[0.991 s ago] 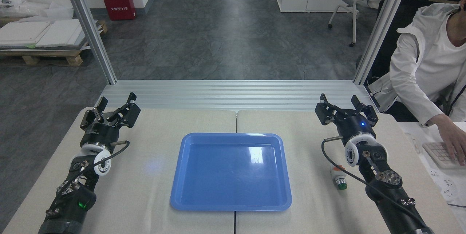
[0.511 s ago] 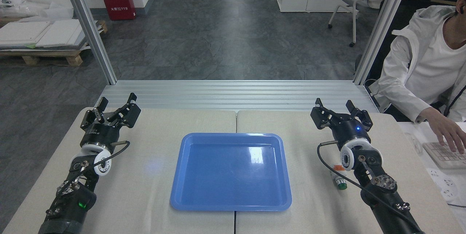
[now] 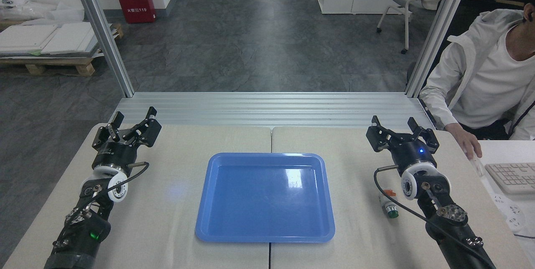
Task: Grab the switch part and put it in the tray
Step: 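Move the right gripper toward the small switch part near it, then lower the right gripper onto the switch part and close on it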
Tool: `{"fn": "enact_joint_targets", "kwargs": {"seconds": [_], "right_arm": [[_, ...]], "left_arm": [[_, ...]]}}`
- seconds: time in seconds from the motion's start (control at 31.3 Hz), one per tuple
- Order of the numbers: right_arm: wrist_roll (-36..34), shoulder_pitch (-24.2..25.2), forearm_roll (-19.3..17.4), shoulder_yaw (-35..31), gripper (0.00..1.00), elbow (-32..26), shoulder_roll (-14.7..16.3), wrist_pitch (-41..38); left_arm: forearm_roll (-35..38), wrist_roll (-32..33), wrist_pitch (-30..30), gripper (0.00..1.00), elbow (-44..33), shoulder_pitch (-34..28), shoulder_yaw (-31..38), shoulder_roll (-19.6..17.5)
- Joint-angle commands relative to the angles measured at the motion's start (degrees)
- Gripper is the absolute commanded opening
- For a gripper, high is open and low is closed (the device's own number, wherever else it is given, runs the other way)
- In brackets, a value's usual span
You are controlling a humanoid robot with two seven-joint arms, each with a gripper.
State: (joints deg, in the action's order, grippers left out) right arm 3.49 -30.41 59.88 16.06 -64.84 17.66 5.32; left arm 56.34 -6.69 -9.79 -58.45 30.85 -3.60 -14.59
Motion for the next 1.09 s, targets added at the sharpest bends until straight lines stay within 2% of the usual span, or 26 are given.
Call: {"fn": "enact_joint_targets", "kwargs": {"seconds": [0.0, 0.74, 0.83, 0.93, 1.05], "right_arm": [[0.02, 0.09, 0.32, 0.46, 0.99, -0.02, 0.44, -0.05], [0.02, 1.06, 0.32, 0.46, 0.99, -0.46, 1.06, 0.31], [0.02, 2.63, 0.23, 0.46, 0.99, -1.77, 2.02, -0.13], [0.11, 5.79, 0.24, 0.55, 0.99, -5.2, 4.48, -0.4], [0.11, 9.84, 0.24, 0.38, 0.99, -7.58, 6.06, -0.83]], "left_arm": [[0.0, 0.01, -0.06, 1.0, 0.0, 0.0, 0.0, 0.0], [0.0, 0.01, -0.06, 1.0, 0.0, 0.0, 0.0, 0.0], [0.0, 0.01, -0.06, 1.0, 0.0, 0.0, 0.0, 0.0], [0.0, 0.01, -0.06, 1.0, 0.0, 0.0, 0.0, 0.0], [0.0, 0.01, -0.06, 1.0, 0.0, 0.0, 0.0, 0.0]]}}
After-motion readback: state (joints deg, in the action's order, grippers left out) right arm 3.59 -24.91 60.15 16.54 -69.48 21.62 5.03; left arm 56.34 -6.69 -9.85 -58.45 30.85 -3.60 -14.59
